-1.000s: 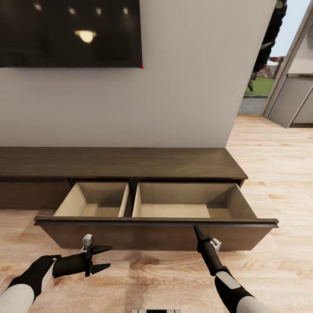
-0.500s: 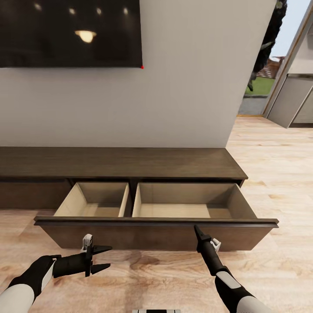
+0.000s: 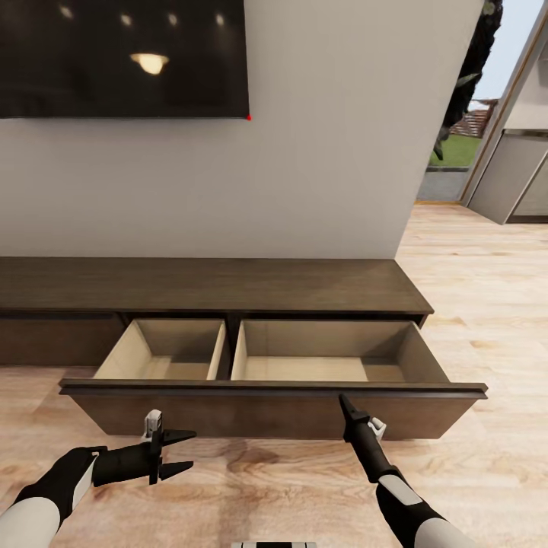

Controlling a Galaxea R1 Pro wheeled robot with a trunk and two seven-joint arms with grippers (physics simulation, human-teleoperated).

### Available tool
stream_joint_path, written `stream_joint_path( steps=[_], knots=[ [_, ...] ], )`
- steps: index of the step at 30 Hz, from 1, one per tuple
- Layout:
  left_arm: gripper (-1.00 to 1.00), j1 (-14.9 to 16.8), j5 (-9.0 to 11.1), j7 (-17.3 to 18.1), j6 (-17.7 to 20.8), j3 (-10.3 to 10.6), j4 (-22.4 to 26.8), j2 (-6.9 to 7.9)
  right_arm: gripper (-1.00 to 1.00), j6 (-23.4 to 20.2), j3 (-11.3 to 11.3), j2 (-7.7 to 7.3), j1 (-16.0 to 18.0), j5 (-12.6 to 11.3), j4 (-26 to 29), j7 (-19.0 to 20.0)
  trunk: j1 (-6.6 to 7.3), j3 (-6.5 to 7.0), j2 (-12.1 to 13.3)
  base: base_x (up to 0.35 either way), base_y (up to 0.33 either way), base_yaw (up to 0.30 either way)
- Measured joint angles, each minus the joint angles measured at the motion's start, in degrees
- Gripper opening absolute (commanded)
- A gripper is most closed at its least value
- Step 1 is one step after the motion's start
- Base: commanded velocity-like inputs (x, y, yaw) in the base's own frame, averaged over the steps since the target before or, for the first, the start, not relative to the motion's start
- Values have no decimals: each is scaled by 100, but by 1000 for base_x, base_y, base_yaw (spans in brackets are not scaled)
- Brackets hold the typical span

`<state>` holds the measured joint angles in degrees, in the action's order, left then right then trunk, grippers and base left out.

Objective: Place each of the two pumpkins and all three candles from the living room inside a cabinet in the living room (use any cabinet), then make sure every cabinet is closed, and position the cauldron so it is next to a table in the living room.

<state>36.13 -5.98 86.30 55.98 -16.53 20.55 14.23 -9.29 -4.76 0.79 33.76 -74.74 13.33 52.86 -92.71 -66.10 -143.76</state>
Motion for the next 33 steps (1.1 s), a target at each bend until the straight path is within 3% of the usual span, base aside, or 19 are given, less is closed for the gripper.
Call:
stream_joint_path(
  steps=[17,18,19,33],
  knots=[
    [100,0,0,0,0,0,-1,1,-100,2,55,1,0,20,-1,8,0,0,0,0,-9,0],
    [100,0,0,0,0,0,-1,1,100,2,55,1,0,19,-1,8,0,0,0,0,0,0],
    [100,-1,0,2,1,0,2,2,100,-18,44,0,-103,-7,11,166,1,-1,-1,-20,0,0],
    [100,-1,0,1,1,0,1,2,100,-20,37,0,-107,-13,12,172,1,-1,-1,-15,0,0]
  ],
)
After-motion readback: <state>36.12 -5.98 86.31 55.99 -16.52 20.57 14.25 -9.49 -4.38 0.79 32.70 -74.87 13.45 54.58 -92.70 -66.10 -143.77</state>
